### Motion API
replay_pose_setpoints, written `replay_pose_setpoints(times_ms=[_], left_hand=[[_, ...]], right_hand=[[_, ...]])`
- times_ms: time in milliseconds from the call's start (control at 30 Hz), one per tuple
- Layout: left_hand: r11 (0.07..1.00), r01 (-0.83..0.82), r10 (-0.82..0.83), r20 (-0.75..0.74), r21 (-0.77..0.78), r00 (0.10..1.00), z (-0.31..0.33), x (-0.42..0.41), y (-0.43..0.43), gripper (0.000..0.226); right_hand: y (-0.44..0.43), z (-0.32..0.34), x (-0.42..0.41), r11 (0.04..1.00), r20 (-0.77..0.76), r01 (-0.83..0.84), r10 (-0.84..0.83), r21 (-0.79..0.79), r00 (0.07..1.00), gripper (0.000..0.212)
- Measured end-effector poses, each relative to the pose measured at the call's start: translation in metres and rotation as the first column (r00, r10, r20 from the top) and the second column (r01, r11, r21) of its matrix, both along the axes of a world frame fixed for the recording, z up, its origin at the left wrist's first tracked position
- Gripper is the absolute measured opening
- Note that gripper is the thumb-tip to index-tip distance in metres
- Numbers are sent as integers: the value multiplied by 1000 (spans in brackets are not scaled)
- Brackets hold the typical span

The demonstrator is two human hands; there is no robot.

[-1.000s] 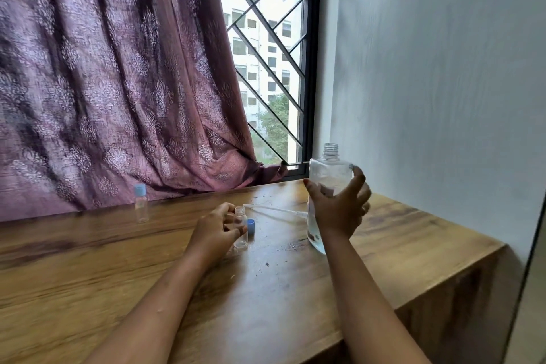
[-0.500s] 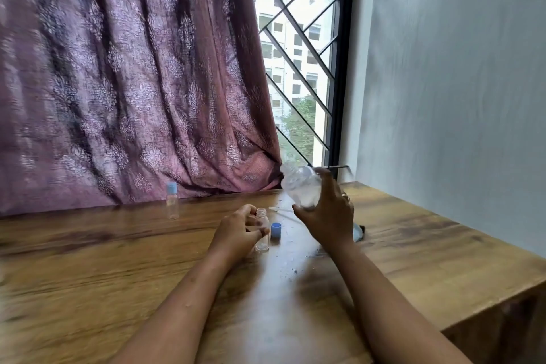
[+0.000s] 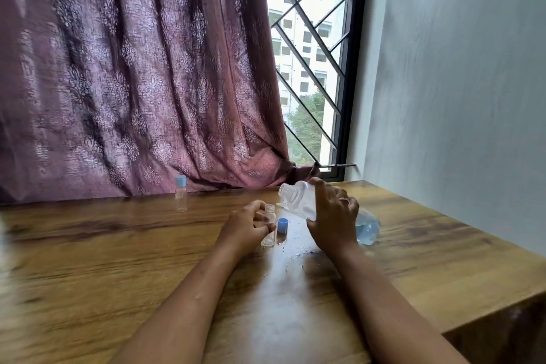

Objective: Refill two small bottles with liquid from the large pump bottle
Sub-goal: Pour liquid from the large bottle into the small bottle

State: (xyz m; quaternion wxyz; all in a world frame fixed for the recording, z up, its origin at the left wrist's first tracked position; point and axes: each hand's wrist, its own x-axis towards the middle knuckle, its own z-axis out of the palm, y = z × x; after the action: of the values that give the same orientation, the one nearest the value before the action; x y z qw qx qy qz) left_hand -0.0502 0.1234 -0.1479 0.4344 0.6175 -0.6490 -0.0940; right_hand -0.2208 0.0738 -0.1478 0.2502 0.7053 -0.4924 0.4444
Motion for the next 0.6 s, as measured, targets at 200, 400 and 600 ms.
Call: replay_pose_setpoints(times_ms=[200, 400, 600], left_hand=[[1000, -6, 6, 19, -5, 1000, 0, 0, 1, 39], [1000, -10, 10, 20, -10, 1000, -1, -1, 2, 38], [1000, -3, 3, 23, -16, 1000, -1, 0, 2, 40]], right_hand=[[-2, -3, 4, 998, -82, -19, 23, 52, 996, 86], [0, -3, 6, 1000, -136, 11, -11, -1, 991, 84], [2, -1, 7, 1000, -152, 15, -16, -2, 988, 85]])
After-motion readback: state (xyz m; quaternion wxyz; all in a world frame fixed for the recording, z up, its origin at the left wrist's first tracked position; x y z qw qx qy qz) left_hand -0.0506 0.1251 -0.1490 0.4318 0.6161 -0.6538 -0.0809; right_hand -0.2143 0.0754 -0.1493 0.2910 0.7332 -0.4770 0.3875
